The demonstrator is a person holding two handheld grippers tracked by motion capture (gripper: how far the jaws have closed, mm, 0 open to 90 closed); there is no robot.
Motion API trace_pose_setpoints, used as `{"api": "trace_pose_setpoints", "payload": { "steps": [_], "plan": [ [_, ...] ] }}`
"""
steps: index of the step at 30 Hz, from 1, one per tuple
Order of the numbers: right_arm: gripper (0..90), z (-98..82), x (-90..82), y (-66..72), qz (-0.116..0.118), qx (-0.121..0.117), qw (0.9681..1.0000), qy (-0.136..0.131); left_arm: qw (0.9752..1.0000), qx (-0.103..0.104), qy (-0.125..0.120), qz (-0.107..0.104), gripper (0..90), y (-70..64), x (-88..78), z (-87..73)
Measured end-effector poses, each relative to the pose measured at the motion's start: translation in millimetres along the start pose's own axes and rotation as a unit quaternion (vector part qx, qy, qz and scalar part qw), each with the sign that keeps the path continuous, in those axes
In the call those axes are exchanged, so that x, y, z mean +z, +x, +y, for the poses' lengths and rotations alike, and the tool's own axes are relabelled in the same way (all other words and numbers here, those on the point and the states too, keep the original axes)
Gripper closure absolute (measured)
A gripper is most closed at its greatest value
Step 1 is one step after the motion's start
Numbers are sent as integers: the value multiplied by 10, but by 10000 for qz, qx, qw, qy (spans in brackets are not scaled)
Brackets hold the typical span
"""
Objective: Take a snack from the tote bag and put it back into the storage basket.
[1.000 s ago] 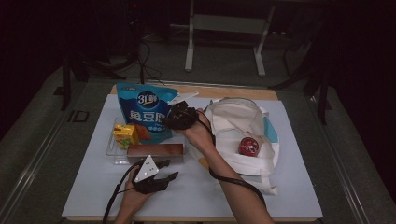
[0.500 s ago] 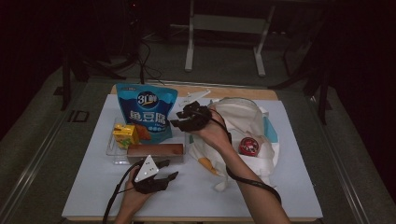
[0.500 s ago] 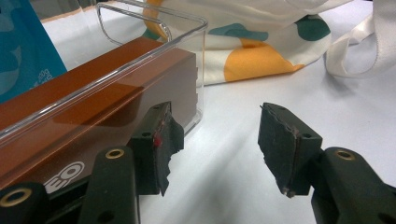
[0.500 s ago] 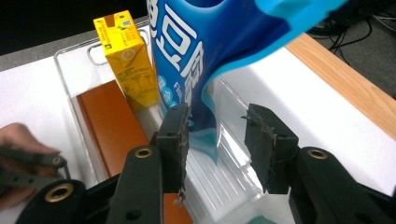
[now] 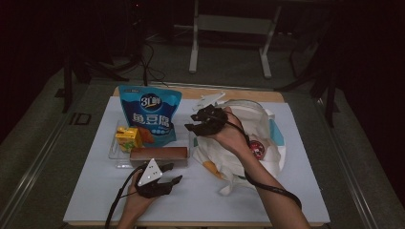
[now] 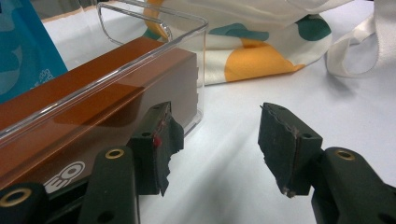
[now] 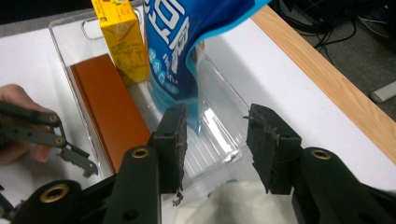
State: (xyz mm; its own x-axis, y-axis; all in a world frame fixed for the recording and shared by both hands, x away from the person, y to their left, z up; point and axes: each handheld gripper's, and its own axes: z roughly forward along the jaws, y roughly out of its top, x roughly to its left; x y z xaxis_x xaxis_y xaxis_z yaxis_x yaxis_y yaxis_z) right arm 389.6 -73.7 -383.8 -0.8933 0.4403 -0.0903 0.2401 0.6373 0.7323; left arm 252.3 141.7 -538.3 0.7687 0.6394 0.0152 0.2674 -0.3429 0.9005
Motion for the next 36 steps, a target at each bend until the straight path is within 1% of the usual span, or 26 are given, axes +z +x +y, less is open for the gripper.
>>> {"api": "trace_pose_setpoints", "payload": {
  "steps": [4, 6, 8, 10, 12, 15, 17, 22, 23, 32, 36],
  "plan": [
    [570, -33, -43, -25, -47, -47, 10000, 65, 10000, -8, -3, -1, 456, -3, 1, 0],
    [569, -86, -85, -66, -89, -48, 9999, 123, 10000, -17, 1, -3, 456, -1, 2, 0],
    [569, -104, -99, -83, -94, -55, 9998, 136, 10000, -20, 0, -1, 455, -1, 1, 0],
    [591, -153, -144, -124, -67, -64, 9997, 232, 10000, -10, 3, 4, 455, 0, 1, 1],
    [590, -166, -158, -131, -72, -84, 9996, 266, 10000, -12, 4, 3, 455, 0, 1, 0],
    [586, -189, -182, -145, -97, -111, 9993, 336, 10000, -13, 2, 1, 455, -1, 2, 0],
    [571, -224, -231, -178, -162, -139, 9988, 431, 10000, -9, 4, 3, 455, -1, 2, 0],
    [561, -268, -272, -207, -195, -153, 9983, 528, 10000, -11, -2, -3, 454, 0, 2, 0],
    [560, -284, -279, -218, -209, -191, 9981, 552, 10000, -8, 3, -4, 454, 0, 2, 0],
    [552, -441, -352, -295, -313, -160, 9962, 793, 10000, -19, 1, -5, 454, 0, 3, 0],
    [550, -483, -379, -325, -338, -134, 9959, 826, 10000, -16, 2, -6, 454, 0, 3, 0]
  ]
}}
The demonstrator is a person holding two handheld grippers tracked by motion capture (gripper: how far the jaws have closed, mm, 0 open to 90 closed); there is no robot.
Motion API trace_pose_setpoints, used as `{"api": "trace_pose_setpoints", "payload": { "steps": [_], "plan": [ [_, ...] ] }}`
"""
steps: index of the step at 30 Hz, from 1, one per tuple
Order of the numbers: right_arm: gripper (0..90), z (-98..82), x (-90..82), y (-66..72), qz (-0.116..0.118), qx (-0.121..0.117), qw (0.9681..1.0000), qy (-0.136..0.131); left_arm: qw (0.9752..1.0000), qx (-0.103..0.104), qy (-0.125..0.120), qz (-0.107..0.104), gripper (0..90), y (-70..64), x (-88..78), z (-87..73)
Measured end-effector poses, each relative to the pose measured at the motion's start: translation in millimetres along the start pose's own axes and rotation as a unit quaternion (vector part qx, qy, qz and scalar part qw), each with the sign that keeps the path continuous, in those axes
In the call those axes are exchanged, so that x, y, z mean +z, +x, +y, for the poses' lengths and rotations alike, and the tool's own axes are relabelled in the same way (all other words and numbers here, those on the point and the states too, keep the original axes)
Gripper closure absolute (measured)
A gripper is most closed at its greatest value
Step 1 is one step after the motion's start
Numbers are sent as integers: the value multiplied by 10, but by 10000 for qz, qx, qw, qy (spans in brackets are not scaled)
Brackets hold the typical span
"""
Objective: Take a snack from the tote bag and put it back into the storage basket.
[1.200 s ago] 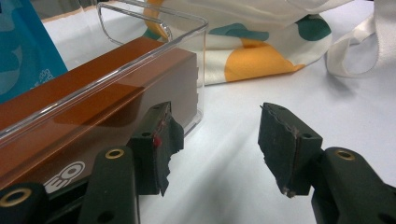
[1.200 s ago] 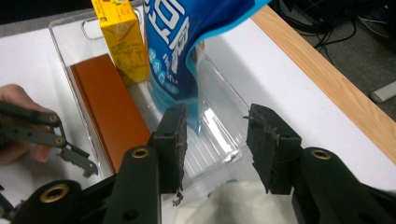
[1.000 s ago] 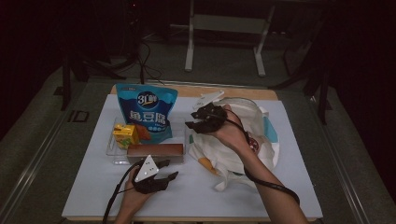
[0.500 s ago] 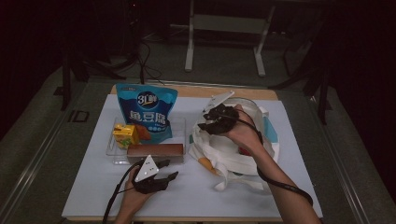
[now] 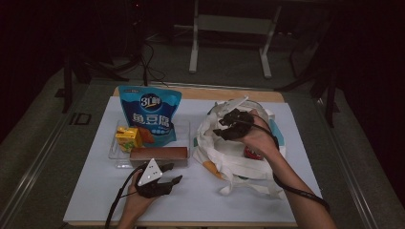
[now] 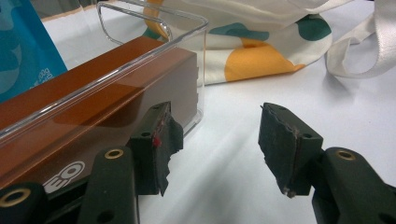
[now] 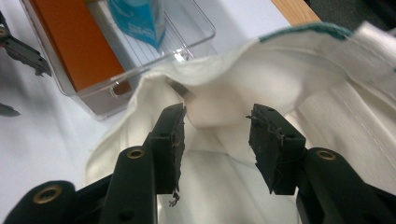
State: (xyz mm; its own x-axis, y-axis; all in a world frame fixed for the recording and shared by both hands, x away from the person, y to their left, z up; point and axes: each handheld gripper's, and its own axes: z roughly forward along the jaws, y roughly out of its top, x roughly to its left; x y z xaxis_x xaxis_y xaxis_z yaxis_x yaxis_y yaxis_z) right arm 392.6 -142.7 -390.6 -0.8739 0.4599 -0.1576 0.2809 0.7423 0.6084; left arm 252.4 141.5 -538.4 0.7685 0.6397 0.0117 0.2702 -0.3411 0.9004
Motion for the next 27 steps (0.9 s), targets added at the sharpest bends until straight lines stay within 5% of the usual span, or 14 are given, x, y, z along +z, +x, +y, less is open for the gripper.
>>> {"api": "trace_pose_setpoints", "payload": {
  "steps": [27],
  "plan": [
    [525, -397, -43, -127, -263, 30, 9977, 618, 10000, 15, 9, -1, 454, -3, 0, 1]
  ]
}}
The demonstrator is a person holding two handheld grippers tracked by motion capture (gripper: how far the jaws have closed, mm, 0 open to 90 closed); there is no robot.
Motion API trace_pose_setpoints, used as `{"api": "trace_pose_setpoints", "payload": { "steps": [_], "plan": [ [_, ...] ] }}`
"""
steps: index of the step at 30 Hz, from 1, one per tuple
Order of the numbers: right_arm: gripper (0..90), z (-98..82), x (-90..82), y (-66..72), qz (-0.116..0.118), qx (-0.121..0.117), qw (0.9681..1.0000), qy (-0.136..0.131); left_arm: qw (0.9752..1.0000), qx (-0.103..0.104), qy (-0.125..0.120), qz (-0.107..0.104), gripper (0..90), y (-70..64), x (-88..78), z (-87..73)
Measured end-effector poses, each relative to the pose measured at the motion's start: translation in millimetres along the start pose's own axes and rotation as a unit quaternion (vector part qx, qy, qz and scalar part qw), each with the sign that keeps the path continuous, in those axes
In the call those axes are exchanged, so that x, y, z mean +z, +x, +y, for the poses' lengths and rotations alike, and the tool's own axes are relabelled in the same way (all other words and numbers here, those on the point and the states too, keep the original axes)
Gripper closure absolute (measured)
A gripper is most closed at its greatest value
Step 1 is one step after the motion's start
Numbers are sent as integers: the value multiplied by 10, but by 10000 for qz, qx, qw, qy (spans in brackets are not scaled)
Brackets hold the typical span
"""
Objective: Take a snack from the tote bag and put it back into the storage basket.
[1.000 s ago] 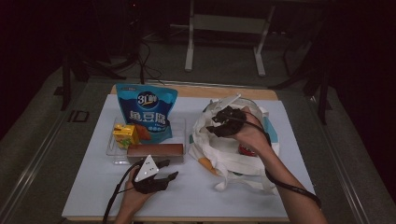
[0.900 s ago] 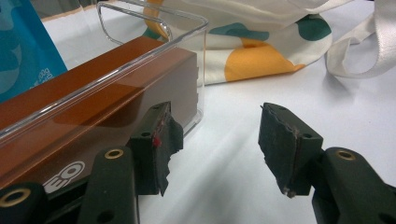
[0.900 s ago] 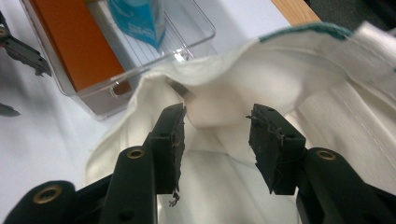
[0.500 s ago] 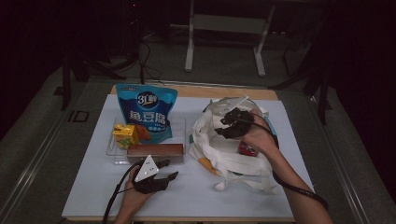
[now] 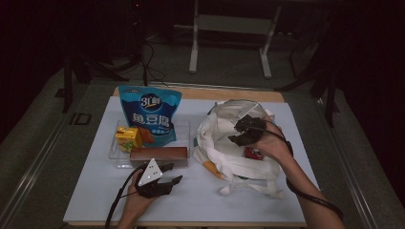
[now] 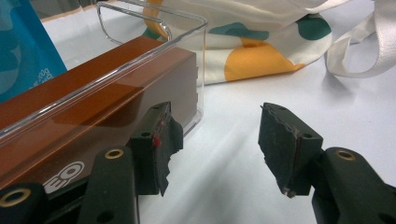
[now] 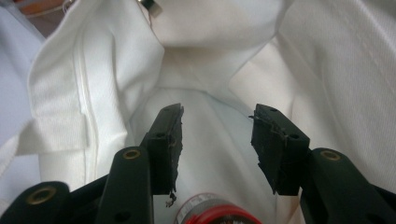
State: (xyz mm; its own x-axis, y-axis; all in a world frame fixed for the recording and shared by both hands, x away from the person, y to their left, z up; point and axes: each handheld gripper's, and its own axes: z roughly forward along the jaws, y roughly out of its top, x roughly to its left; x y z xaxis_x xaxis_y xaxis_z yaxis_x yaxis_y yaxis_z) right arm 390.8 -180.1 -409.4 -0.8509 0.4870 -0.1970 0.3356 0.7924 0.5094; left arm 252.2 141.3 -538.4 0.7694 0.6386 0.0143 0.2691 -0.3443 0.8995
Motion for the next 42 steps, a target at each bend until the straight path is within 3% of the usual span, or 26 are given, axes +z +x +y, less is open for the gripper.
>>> {"api": "trace_pose_setpoints", "payload": {
  "steps": [20, 42],
  "plan": [
    [508, -313, -32, -100, -45, 195, 9995, 252, 10000, 4, 6, 1, 454, -2, 1, 1],
    [492, -685, -215, -190, -23, 385, 9977, 560, 10000, 19, 14, 0, 454, -6, 5, 1]
  ]
}}
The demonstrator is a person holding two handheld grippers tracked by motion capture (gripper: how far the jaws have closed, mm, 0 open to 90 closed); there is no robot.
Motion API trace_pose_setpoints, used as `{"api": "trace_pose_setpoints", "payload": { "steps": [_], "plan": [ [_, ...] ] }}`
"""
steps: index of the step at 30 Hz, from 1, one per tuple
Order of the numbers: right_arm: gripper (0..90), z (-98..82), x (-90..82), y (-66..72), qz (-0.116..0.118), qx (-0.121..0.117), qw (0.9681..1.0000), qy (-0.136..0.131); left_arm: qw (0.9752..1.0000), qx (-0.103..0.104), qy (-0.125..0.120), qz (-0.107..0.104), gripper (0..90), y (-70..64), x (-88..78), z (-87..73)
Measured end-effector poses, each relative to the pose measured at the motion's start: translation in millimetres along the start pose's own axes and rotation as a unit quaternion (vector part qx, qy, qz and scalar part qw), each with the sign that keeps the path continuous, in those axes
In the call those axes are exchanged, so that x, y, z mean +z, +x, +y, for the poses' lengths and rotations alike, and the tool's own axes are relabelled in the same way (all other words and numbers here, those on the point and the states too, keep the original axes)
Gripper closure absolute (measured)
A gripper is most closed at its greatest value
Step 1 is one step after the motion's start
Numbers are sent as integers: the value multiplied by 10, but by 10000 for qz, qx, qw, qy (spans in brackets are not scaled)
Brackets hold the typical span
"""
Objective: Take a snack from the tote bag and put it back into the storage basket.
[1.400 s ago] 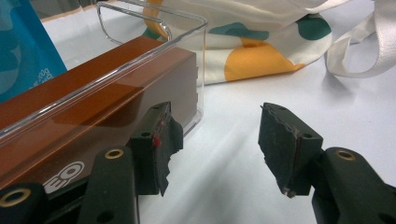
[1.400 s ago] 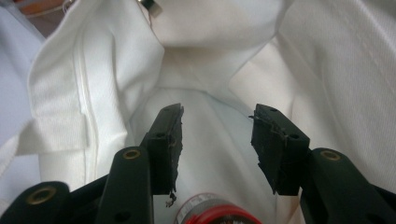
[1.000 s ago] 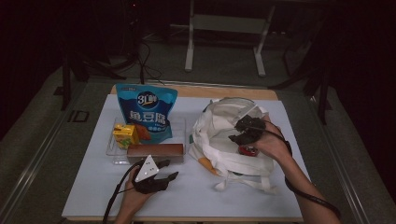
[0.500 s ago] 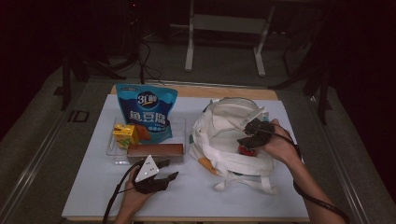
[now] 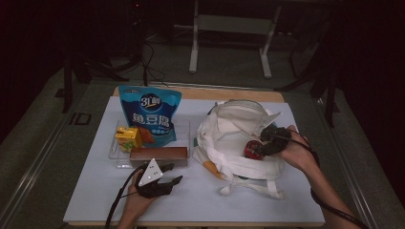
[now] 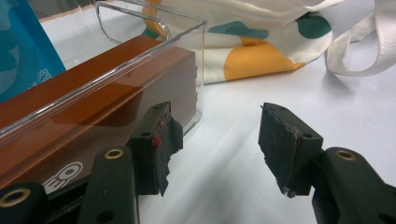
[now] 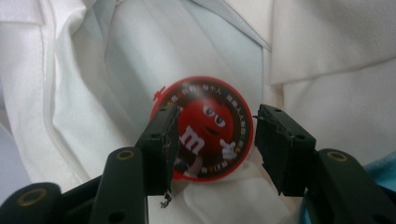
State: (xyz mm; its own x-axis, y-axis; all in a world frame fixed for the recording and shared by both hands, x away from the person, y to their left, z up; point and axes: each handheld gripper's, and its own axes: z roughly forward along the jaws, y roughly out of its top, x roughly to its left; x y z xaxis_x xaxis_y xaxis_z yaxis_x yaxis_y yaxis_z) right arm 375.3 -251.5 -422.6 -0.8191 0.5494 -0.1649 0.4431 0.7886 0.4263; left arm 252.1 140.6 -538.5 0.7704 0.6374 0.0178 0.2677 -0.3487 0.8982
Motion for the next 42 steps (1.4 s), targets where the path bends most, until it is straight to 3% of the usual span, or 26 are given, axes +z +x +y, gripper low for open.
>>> {"api": "trace_pose_setpoints", "payload": {
  "steps": [5, 12, 22, 33, 42],
  "plan": [
    [509, -51, -53, 4, -24, 6, 10000, -14, 10000, -1, 2, 0, 453, 0, 0, 0],
    [600, -127, -114, 23, -57, -82, 9999, 55, 10000, 1, 5, -3, 453, 2, -1, 0],
    [898, -242, -158, 82, -41, -355, 9991, 225, 10000, -1, -7, 3, 453, -2, 2, 0],
    [900, -269, 24, 213, 47, -687, 9954, 672, 10000, 0, -10, 4, 453, -2, 1, 0],
    [900, -295, 45, 189, 20, -633, 9951, 765, 10000, 4, -10, 2, 453, -2, 1, 0]
  ]
}}
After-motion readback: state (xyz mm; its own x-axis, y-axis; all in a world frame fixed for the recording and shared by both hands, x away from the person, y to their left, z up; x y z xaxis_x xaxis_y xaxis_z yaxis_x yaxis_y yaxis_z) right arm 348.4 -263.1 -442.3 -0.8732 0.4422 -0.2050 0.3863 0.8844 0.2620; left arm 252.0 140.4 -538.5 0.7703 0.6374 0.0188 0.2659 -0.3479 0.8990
